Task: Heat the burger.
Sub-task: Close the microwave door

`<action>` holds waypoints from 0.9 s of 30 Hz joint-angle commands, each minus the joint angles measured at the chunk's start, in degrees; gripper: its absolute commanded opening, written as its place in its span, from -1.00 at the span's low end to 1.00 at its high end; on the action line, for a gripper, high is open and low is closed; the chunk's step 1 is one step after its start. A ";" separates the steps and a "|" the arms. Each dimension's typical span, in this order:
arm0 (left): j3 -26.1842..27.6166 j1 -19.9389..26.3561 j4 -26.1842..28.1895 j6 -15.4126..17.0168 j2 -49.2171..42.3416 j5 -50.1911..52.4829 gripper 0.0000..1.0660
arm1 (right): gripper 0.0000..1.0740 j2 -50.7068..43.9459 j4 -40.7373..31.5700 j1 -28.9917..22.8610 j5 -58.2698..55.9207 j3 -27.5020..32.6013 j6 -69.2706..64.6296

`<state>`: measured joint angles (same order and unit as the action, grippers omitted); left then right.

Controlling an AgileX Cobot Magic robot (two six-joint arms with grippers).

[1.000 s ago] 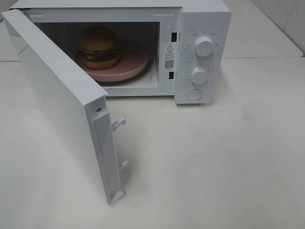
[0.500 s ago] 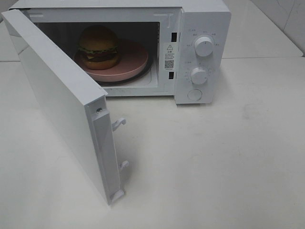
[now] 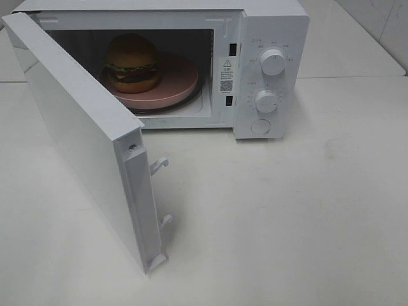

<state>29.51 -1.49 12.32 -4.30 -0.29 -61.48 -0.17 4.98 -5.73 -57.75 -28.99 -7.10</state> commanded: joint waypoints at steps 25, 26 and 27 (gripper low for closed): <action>1.32 -0.11 0.80 -1.60 21.72 22.46 -0.88 | 0.42 -1.89 0.29 0.40 0.63 0.23 0.17; 1.09 -0.11 0.80 -2.64 23.15 23.78 -1.00 | 0.42 -1.89 0.29 0.40 0.63 0.23 0.17; 1.09 -0.11 0.80 -2.64 23.15 23.78 -1.00 | 0.42 -1.89 0.29 0.40 0.63 0.23 0.17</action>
<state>30.54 -1.49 12.95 -6.59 22.35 -39.36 -0.17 4.93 -5.73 -57.75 -28.99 -7.10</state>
